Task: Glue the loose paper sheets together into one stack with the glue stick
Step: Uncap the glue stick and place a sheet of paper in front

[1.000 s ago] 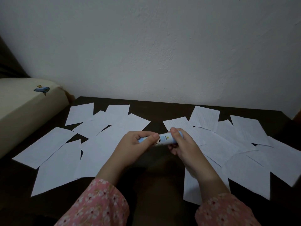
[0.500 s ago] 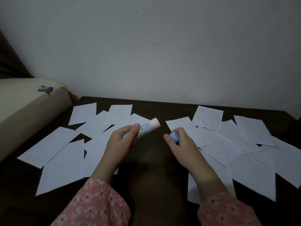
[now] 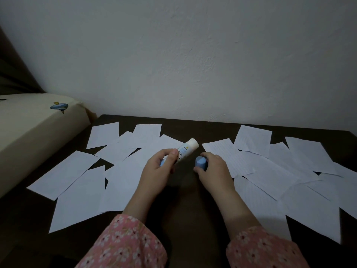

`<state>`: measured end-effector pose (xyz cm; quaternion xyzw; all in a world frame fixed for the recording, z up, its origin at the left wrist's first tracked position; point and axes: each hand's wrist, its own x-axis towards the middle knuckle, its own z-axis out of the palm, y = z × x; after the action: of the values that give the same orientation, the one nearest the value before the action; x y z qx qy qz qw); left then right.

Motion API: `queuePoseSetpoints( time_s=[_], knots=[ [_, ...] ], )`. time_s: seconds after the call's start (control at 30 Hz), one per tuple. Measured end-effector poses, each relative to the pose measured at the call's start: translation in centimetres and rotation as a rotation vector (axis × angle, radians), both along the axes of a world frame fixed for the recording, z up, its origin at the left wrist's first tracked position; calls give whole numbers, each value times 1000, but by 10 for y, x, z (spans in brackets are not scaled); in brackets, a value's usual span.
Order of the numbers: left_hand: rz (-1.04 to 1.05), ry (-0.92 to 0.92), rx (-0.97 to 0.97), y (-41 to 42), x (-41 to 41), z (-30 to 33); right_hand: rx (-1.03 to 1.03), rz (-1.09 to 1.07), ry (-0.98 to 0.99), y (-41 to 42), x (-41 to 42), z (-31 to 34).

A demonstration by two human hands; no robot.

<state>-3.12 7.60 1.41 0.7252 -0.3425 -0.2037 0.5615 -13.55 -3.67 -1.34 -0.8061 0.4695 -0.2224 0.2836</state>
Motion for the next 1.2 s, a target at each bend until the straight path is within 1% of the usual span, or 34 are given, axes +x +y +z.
queuePoseSetpoints(
  time_s=[0.17,0.23,0.27,0.3,0.33,0.4,0.43,0.47,0.5,0.57,0.63,0.8,0.9,0.97,1.07,1.2],
  knots=[
    [-2,14,3,-1,0,-2,0,23,18,0,2,1],
    [-9,19,0,0,-1,-1,-24,29,-64,3,0,8],
    [-13,15,-1,0,-2,-1,-4,19,-157,6,-1,14],
    [-23,19,-9,-1,-2,0,63,5,-285,9,-3,21],
    [-42,41,-24,-1,-4,0,186,-5,-432,13,-5,29],
    [-113,176,-74,-1,-9,4,554,33,-711,22,-11,43],
    [-165,253,-93,-2,-13,5,704,62,-807,26,-14,47],
    [-212,290,-94,-1,-16,6,783,78,-874,28,-17,49],
    [-252,286,-77,-1,-20,7,806,77,-917,30,-21,49],
    [-341,303,-74,4,-25,7,816,33,-965,34,-29,47],
    [-415,364,-86,9,-28,8,833,0,-993,37,-38,46],
    [-432,307,86,22,-33,11,810,9,-1099,46,-52,49],
    [-473,248,182,31,-36,11,813,0,-1120,55,-56,47],
    [-471,285,185,36,-37,9,861,13,-1129,59,-58,44],
    [-461,393,141,42,-38,7,946,79,-1148,65,-58,44],
    [-511,383,196,47,-36,4,1005,106,-1105,65,-58,42]
  ],
)
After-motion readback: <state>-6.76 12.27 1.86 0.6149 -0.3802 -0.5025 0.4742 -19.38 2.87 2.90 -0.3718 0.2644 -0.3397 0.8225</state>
